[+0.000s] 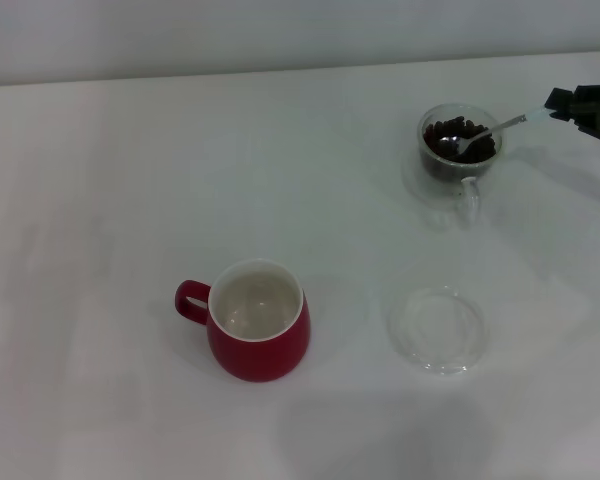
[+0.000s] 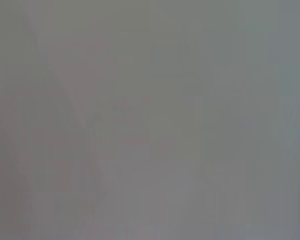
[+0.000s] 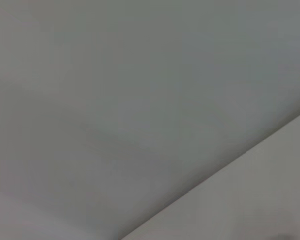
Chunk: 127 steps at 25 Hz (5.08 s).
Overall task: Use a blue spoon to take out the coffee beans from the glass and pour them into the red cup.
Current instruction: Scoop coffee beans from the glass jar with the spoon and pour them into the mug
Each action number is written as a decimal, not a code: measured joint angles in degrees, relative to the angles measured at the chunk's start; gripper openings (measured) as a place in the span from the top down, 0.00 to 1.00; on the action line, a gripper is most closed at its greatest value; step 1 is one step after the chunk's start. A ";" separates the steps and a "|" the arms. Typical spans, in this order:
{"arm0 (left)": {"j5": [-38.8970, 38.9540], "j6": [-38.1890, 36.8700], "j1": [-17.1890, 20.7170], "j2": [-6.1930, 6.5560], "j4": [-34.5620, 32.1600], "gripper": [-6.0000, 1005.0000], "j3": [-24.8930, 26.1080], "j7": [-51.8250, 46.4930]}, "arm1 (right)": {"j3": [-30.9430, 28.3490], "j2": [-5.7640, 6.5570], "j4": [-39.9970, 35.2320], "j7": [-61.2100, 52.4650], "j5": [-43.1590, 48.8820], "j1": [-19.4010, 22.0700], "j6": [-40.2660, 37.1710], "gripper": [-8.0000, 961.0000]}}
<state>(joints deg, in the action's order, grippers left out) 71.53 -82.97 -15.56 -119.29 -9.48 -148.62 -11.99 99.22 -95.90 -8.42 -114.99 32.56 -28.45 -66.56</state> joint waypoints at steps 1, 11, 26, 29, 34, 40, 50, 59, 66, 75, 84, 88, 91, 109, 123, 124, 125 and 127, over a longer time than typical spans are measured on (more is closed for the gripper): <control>0.32 0.00 0.00 0.02 0.00 0.28 0.00 -0.01 | -0.03 0.02 0.00 -0.25 0.06 -0.02 0.07 0.84; 0.74 0.00 0.14 0.03 0.08 0.28 0.00 -0.05 | -0.53 0.08 0.86 -1.77 -0.19 -0.02 0.78 0.84; 0.89 0.00 0.13 0.14 0.84 0.28 0.00 -0.13 | -2.24 0.10 0.86 -2.73 -0.57 0.26 0.77 0.84; 0.89 0.00 0.11 0.21 0.93 0.28 0.00 -0.26 | -2.66 0.13 0.87 -3.08 -0.59 0.78 -0.39 0.84; 0.89 0.06 -0.04 0.21 1.60 0.28 0.00 -0.81 | -2.94 0.13 0.50 -3.09 -0.59 1.30 -2.36 0.84; 0.89 0.10 -0.07 0.29 1.60 0.28 -0.01 -0.84 | -3.73 -0.28 0.34 -2.74 -0.34 1.54 -4.78 0.84; 0.78 0.10 0.24 0.29 1.57 0.28 0.00 -0.84 | -3.68 -1.32 0.22 -1.43 -0.28 2.51 -5.77 0.84; 0.57 0.67 -0.05 0.29 1.62 0.28 0.01 -0.85 | -3.67 -1.80 0.14 -1.23 -0.21 3.50 -9.03 0.83; 0.69 0.77 -0.09 0.28 1.66 0.28 0.01 -0.84 | -3.42 -2.57 0.15 -0.45 -0.14 3.64 -10.73 0.83; 0.81 0.89 -0.21 0.28 1.66 0.28 0.00 -0.84 | -3.22 -3.89 -1.14 -0.02 1.41 4.09 -11.61 0.83; 0.69 0.96 -0.62 0.28 1.66 0.28 0.00 -0.84 | -3.35 -5.07 -6.51 0.10 3.44 7.26 -11.37 0.83; 0.56 1.30 -0.81 0.28 1.66 0.28 -0.01 -0.85 | -3.35 -5.66 -7.58 0.09 4.45 7.95 -11.28 0.83; 0.54 1.48 -0.86 0.28 1.66 0.27 -0.09 -0.84 | -3.38 -6.16 -7.95 0.07 5.37 8.19 -11.24 0.83; 0.53 2.30 -0.88 0.29 2.11 0.28 -0.36 -0.84 | -3.37 -8.29 -13.53 -0.26 8.60 10.56 -11.77 0.83; 0.38 2.29 -0.83 0.29 2.28 0.28 -0.45 -0.85 | -3.44 -9.79 -18.99 -1.56 11.80 12.74 -10.65 0.83; 0.37 2.29 -0.79 0.29 2.28 0.28 -0.45 -0.85 | -3.41 -9.93 -19.11 -1.57 12.09 12.70 -10.64 0.83; 0.36 2.29 -0.74 0.28 2.28 0.28 -0.45 -0.84 | -3.46 -10.11 -19.36 -1.66 12.53 12.64 -10.58 0.83; 0.35 2.29 -0.66 0.28 2.28 0.28 -0.45 -0.84 | -3.60 -10.39 -19.99 -1.90 13.45 12.60 -10.35 0.83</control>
<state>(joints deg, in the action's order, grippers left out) 71.89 -80.68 -16.22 -119.01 -7.20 -149.07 -12.83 95.62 -106.29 -28.42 -116.88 46.01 -15.86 -76.90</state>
